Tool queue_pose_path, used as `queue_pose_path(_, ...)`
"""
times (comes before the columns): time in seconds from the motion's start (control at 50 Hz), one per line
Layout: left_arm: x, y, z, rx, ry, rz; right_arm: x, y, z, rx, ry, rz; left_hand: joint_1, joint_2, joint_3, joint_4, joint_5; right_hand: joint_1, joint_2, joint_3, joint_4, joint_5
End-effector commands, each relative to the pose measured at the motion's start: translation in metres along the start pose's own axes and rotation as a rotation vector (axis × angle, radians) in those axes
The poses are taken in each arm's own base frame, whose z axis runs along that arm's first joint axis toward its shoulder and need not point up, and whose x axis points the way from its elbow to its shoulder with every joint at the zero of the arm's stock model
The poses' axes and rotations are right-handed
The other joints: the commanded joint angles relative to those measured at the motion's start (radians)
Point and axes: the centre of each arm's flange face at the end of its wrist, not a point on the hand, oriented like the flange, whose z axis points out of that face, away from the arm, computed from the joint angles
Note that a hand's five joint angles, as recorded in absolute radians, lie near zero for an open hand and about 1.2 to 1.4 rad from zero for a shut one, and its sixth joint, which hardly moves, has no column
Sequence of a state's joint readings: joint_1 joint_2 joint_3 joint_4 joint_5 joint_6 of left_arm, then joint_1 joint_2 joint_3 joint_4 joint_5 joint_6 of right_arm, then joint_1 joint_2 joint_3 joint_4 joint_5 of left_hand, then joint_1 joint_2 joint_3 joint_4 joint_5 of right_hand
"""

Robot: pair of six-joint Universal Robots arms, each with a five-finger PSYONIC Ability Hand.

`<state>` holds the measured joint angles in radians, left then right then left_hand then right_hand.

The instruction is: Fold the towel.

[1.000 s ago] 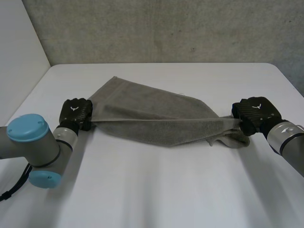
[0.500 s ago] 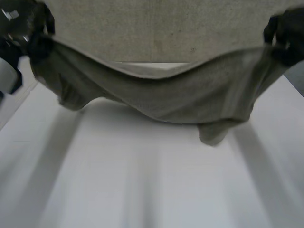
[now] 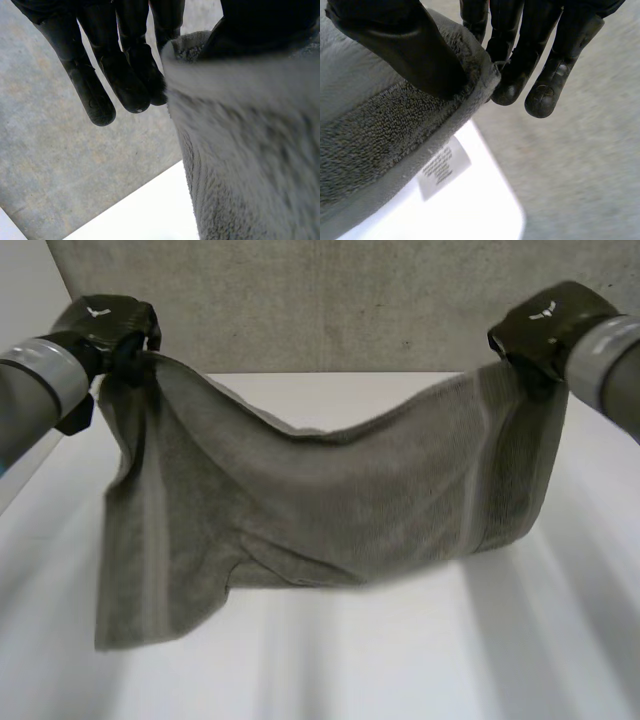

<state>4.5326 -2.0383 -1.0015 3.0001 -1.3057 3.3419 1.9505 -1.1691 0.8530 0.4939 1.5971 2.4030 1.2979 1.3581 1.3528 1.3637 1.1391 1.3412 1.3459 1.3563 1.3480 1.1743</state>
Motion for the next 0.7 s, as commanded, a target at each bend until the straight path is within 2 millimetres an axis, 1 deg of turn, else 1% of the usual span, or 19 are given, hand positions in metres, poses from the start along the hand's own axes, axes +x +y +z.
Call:
queue_pose_path(0.02, -0.015, -0.018, 0.038, 0.139, -0.063, 0.069, 0.014, -0.035, 0.042, 0.213, 0.288, -0.065, 0.098, 0.038, 0.043, 0.033, 0.083, 0.055, 0.05, 0.04, 0.048, 0.047)
queue_pose_path(0.04, -0.015, -0.018, 0.038, 0.14, -0.064, 0.069, 0.026, -0.049, 0.044, 0.277, 0.371, -0.062, 0.098, 0.038, 0.043, 0.033, 0.083, 0.055, 0.05, 0.04, 0.048, 0.047)
queue_pose_path(0.06, -0.019, -0.035, 0.042, 0.213, -0.101, 0.083, 0.026, -0.049, 0.044, 0.277, 0.372, -0.062, 0.098, 0.038, 0.043, 0.033, 0.083, 0.055, 0.05, 0.04, 0.048, 0.047)
queue_pose_path(0.14, -0.038, -0.094, 0.043, 0.487, -0.238, 0.11, 0.071, -0.097, 0.032, 0.488, 0.594, -0.025, 0.098, 0.038, 0.043, 0.033, 0.083, 0.055, 0.05, 0.04, 0.048, 0.047)
queue_pose_path(0.16, -0.038, -0.094, 0.043, 0.488, -0.238, 0.11, 0.083, -0.11, 0.023, 0.544, 0.646, -0.012, 0.098, 0.038, 0.043, 0.033, 0.083, 0.055, 0.05, 0.04, 0.048, 0.047)
queue_pose_path(0.24, -0.049, -0.14, 0.032, 0.729, -0.326, 0.124, 0.1, -0.124, 0.01, 0.618, 0.702, 0.015, 0.098, 0.038, 0.043, 0.033, 0.083, 0.055, 0.05, 0.04, 0.048, 0.047)
queue_pose_path(0.32, -0.048, -0.139, 0.031, 0.746, -0.326, 0.128, 0.094, -0.122, 0.012, 0.655, 0.617, 0.048, 0.098, 0.038, 0.043, 0.033, 0.083, 0.055, 0.05, 0.04, 0.048, 0.047)
queue_pose_path(0.36, -0.047, -0.128, 0.034, 0.709, -0.32, 0.121, 0.084, -0.115, 0.018, 0.631, 0.554, 0.041, 0.098, 0.038, 0.043, 0.033, 0.083, 0.055, 0.05, 0.04, 0.048, 0.047)
queue_pose_path(0.4, -0.043, -0.093, 0.041, 0.594, -0.295, 0.095, 0.069, -0.103, 0.026, 0.582, 0.47, 0.022, 0.098, 0.038, 0.043, 0.033, 0.083, 0.055, 0.05, 0.04, 0.048, 0.047)
queue_pose_path(0.42, -0.043, -0.092, 0.041, 0.593, -0.295, 0.095, 0.053, -0.088, 0.035, 0.523, 0.384, 0.01, 0.098, 0.038, 0.043, 0.033, 0.083, 0.055, 0.05, 0.04, 0.048, 0.047)
queue_pose_path(0.44, -0.042, -0.068, 0.044, 0.521, -0.272, 0.08, 0.053, -0.088, 0.035, 0.522, 0.383, 0.01, 0.098, 0.038, 0.043, 0.033, 0.083, 0.055, 0.05, 0.04, 0.048, 0.047)
queue_pose_path(0.46, -0.037, -0.04, 0.046, 0.442, -0.236, 0.064, 0.037, -0.072, 0.041, 0.465, 0.3, 0.0, 0.098, 0.038, 0.043, 0.033, 0.083, 0.055, 0.05, 0.04, 0.048, 0.047)
queue_pose_path(0.48, -0.037, -0.04, 0.046, 0.442, -0.236, 0.064, 0.02, -0.055, 0.048, 0.404, 0.218, -0.009, 0.098, 0.038, 0.043, 0.033, 0.083, 0.055, 0.05, 0.04, 0.048, 0.047)
queue_pose_path(0.5, -0.03, -0.012, 0.046, 0.365, -0.192, 0.047, 0.02, -0.055, 0.048, 0.404, 0.218, -0.009, 0.098, 0.038, 0.043, 0.033, 0.083, 0.055, 0.05, 0.04, 0.048, 0.047)
queue_pose_path(0.52, -0.024, 0.016, 0.043, 0.289, -0.148, 0.036, 0.001, -0.035, 0.054, 0.341, 0.129, -0.015, 0.098, 0.038, 0.043, 0.033, 0.083, 0.055, 0.05, 0.04, 0.048, 0.047)
queue_pose_path(0.58, -0.017, 0.044, 0.038, 0.213, -0.103, 0.025, -0.033, 0.007, 0.06, 0.23, -0.027, -0.018, 0.098, 0.038, 0.043, 0.033, 0.083, 0.055, 0.05, 0.04, 0.048, 0.047)
queue_pose_path(0.6, -0.01, 0.069, 0.033, 0.146, -0.057, 0.012, -0.033, 0.008, 0.06, 0.229, -0.028, -0.018, 0.098, 0.038, 0.043, 0.033, 0.083, 0.055, 0.05, 0.04, 0.048, 0.047)
queue_pose_path(0.62, -0.001, 0.092, 0.026, 0.09, -0.011, -0.002, -0.051, 0.029, 0.06, 0.186, -0.105, -0.016, 0.098, 0.038, 0.043, 0.033, 0.083, 0.055, 0.05, 0.04, 0.048, 0.047)
queue_pose_path(0.7, 0.015, 0.128, 0.009, -0.004, 0.057, -0.027, -0.098, 0.078, 0.052, 0.11, -0.264, -0.002, 0.098, 0.038, 0.043, 0.033, 0.083, 0.055, 0.05, 0.04, 0.048, 0.047)
